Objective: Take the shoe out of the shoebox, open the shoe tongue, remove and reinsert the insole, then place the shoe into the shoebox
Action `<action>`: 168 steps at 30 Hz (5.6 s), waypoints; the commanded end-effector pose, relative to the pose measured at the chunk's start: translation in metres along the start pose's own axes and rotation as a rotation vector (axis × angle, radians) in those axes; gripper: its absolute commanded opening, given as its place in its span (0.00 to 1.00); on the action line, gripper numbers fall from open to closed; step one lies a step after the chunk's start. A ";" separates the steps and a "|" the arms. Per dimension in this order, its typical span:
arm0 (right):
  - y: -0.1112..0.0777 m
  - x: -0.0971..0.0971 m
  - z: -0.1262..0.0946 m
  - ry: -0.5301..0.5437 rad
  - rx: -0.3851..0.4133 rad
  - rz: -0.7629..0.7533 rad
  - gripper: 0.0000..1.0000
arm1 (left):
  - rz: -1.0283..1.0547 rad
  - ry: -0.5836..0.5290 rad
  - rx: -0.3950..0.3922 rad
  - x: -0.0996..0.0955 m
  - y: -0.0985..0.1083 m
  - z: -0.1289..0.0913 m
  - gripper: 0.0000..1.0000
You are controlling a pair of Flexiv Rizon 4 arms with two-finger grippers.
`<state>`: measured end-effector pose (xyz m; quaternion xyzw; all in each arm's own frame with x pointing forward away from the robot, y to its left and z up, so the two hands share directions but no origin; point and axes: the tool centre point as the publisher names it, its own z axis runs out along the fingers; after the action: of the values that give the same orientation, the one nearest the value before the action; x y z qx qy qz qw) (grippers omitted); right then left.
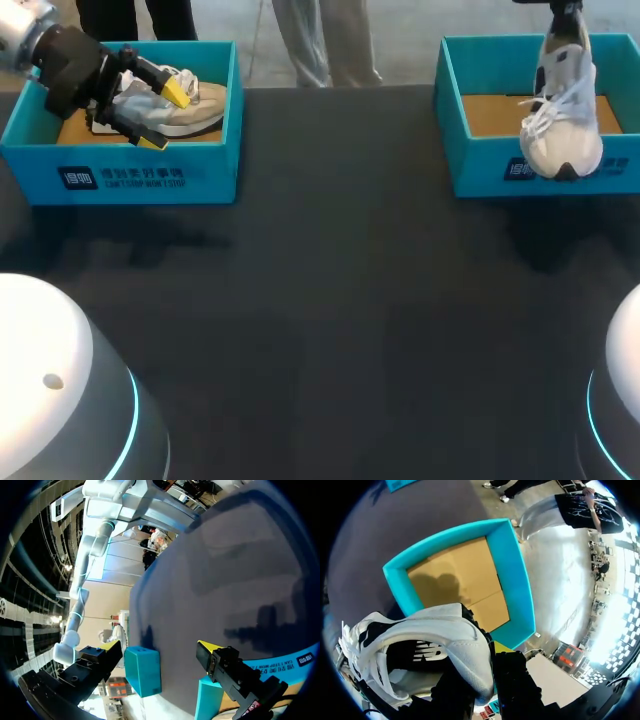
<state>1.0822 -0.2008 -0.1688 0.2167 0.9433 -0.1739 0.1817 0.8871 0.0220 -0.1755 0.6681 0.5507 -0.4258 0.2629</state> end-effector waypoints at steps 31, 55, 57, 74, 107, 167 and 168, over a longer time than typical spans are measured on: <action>-0.001 -0.002 -0.002 0.028 0.000 0.045 0.00 | 0.001 0.004 -0.002 0.000 -0.001 0.000 1.00; -0.078 -0.027 0.037 0.148 -0.204 -0.141 0.00 | 0.001 0.004 -0.002 0.000 -0.001 0.000 1.00; -0.085 -0.029 0.043 0.155 -0.183 -0.123 0.00 | 0.001 0.004 -0.002 0.000 -0.001 0.000 1.00; -0.130 -0.029 0.060 0.201 -0.066 0.423 0.00 | 0.001 0.004 -0.002 0.000 -0.001 0.000 1.00; -0.150 -0.004 0.058 0.257 0.170 1.154 0.00 | 0.001 0.004 -0.002 0.000 -0.001 0.000 1.00; -0.129 0.008 0.104 0.241 0.234 1.368 0.00 | 0.001 0.004 -0.002 0.000 -0.001 0.000 1.00; -0.129 0.008 0.106 0.243 0.234 1.368 0.00 | 0.001 0.004 -0.002 0.000 -0.001 0.000 1.00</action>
<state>1.0354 -0.3461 -0.2281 0.7966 0.5838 -0.0945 0.1254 0.8872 0.0220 -0.1755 0.6681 0.5507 -0.4258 0.2629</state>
